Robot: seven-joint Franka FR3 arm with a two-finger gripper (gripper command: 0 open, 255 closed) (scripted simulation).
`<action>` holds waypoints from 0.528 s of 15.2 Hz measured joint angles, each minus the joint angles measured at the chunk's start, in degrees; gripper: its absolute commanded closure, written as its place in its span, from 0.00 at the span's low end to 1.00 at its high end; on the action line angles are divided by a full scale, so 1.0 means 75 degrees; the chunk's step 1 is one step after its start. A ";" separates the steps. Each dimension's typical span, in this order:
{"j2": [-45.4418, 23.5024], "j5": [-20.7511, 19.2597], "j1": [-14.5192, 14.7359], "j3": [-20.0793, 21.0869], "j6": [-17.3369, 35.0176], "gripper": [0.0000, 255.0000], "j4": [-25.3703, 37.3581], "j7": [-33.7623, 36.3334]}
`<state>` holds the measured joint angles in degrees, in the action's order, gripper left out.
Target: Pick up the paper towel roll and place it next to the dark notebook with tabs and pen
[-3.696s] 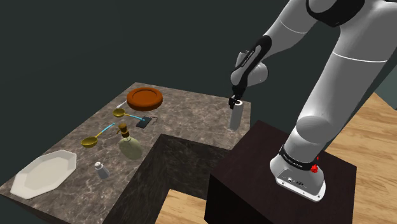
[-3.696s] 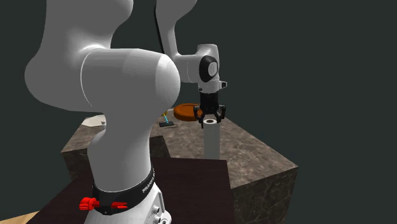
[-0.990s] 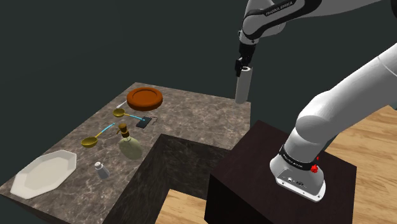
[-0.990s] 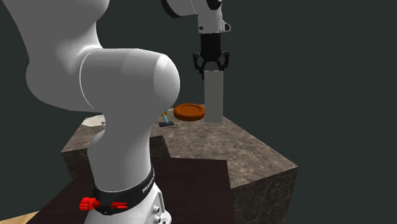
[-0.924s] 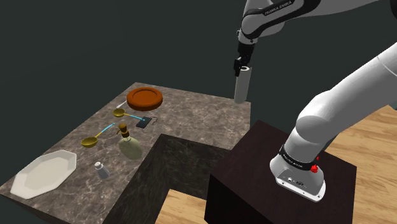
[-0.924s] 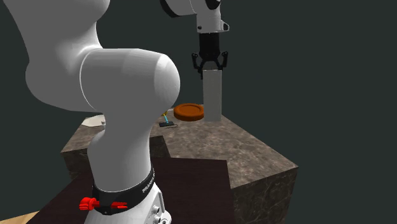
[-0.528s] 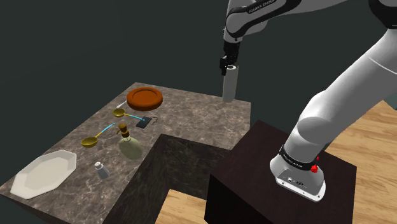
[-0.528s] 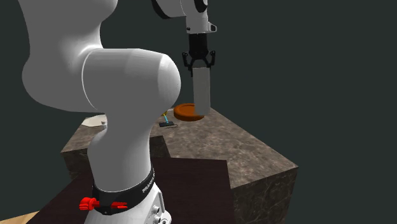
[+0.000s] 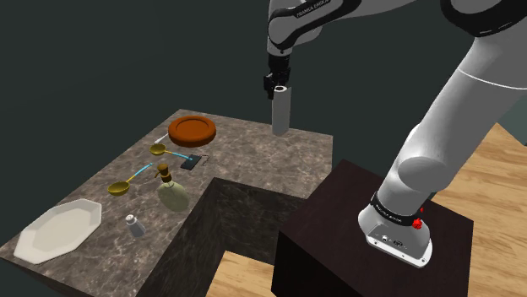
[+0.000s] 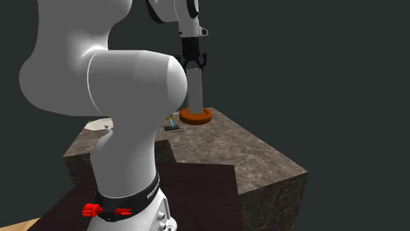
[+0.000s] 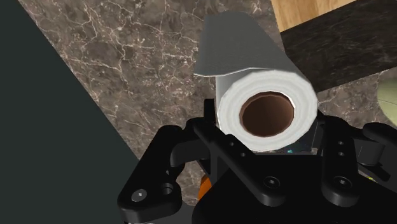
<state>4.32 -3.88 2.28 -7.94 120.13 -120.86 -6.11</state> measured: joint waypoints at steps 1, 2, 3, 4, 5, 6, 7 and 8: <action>-0.0230 0.0033 0.0073 0.0078 -0.0055 1.00 0.0274 0.0130; -0.0466 0.0063 0.0132 0.0140 -0.0090 1.00 0.0541 0.0237; -0.0667 0.0085 0.0176 0.0185 -0.0147 1.00 0.0792 0.0312; -0.0906 0.0104 0.0248 0.0255 -0.0203 1.00 0.1081 0.0444; -0.1108 0.0121 0.0300 0.0305 -0.0266 1.00 0.1337 0.0537; -0.1310 0.0132 0.0363 0.0362 -0.0313 1.00 0.1582 0.0654; -0.1554 0.0150 0.0397 0.0394 -0.0425 1.00 0.1933 0.0708; -0.1844 0.0159 0.0475 0.0457 -0.0516 1.00 0.2309 0.0844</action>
<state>-9.51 -2.69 5.84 -4.52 116.27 -103.54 0.22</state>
